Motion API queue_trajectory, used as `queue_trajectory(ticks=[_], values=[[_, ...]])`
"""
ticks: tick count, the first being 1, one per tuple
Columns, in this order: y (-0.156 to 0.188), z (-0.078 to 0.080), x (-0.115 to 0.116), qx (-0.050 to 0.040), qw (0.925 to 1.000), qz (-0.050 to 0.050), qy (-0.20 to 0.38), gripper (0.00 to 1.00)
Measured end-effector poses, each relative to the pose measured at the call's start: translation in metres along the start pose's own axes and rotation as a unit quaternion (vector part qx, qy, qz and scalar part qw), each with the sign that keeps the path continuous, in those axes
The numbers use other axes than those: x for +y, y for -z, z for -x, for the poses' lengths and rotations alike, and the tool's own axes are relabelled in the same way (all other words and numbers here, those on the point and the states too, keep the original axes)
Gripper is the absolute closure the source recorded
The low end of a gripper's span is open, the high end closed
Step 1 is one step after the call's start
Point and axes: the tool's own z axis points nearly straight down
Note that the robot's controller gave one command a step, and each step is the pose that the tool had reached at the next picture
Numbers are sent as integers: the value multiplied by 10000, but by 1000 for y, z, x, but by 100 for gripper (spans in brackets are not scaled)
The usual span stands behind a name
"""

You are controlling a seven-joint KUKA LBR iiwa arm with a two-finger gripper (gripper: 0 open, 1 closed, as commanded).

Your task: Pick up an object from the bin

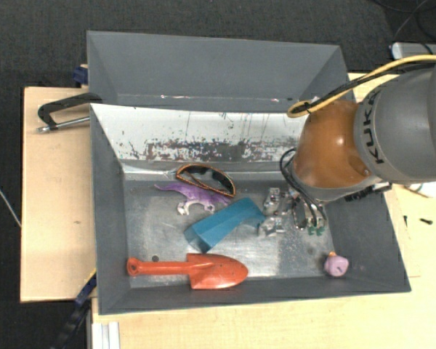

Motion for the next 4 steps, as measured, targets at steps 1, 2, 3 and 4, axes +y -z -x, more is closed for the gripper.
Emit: queue_trajectory(ticks=[1, 2, 3, 4], values=[[0, 18, 1, 71, 10000, 5, 39, 100], [111, -7, 0, -17, 10000, 10, -55, 100], [111, -7, 0, -16, 10000, 9, -55, 100], [100, -16, -9, -1, 9999, 9, -109, 0]])
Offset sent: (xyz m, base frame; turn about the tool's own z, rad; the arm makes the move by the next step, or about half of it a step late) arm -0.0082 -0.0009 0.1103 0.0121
